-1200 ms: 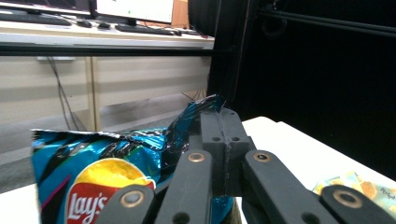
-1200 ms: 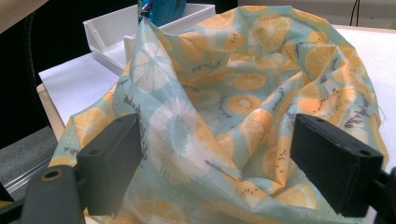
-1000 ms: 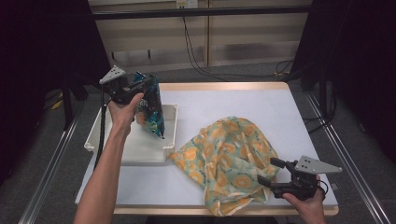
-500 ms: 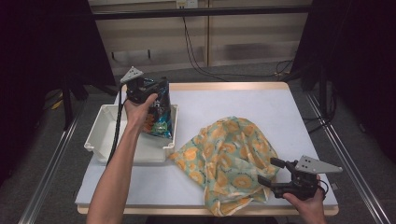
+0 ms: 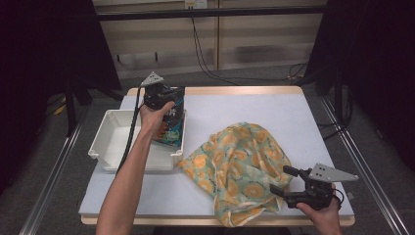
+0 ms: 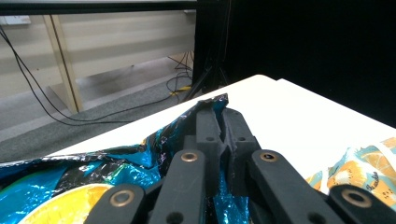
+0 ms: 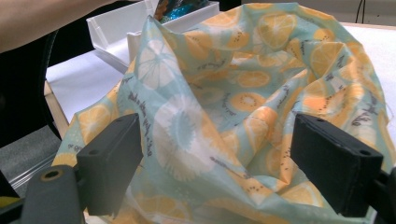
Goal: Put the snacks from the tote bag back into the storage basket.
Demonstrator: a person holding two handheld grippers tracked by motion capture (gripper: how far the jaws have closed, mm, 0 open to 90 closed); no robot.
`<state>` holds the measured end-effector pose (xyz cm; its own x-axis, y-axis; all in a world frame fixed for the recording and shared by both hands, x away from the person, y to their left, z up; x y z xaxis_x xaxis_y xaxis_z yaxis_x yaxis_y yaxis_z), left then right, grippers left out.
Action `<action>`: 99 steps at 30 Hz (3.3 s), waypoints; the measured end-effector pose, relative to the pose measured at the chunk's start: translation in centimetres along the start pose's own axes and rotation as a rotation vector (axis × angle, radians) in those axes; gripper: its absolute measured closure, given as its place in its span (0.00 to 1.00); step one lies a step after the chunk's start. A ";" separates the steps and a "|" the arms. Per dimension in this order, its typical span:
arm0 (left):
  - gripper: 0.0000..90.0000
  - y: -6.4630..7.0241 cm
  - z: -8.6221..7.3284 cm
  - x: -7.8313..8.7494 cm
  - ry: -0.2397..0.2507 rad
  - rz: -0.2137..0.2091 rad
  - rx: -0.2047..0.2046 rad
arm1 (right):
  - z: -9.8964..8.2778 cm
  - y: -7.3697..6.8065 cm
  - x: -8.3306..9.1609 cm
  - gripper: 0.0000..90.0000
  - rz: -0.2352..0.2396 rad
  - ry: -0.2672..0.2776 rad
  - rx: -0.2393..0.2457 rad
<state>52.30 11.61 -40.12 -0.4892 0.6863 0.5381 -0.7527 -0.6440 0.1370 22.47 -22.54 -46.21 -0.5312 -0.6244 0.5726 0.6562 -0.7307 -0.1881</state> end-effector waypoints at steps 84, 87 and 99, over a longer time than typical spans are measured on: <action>0.99 -1.8 -15.1 2.0 -0.544 0.050 -0.103 | -0.1 0.2 -0.4 0.18 -0.014 -0.012 -0.003; 0.98 -1.8 -15.0 1.9 -0.533 0.057 -0.098 | -0.2 0.2 -0.4 0.18 -0.014 -0.012 -0.003; 0.87 0.2 -14.7 4.0 -0.426 0.021 -0.085 | -0.2 0.4 -0.2 0.18 -0.017 -0.007 -0.003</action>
<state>43.75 19.22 -50.20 -0.2925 0.4617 0.8374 -0.7869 -0.6139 0.0635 22.75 -22.68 -46.54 -0.5387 -0.6101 0.5810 0.6457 -0.7420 -0.1806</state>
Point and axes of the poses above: each handheld gripper's, and its own axes: x roughly backward along the jaws, z roughly out of its top, y roughly to its right, the point moved 6 cm from there along -x, roughly forward along the jaws, and after that the axes turned 14 degrees about -y, right-handed, at the moved point
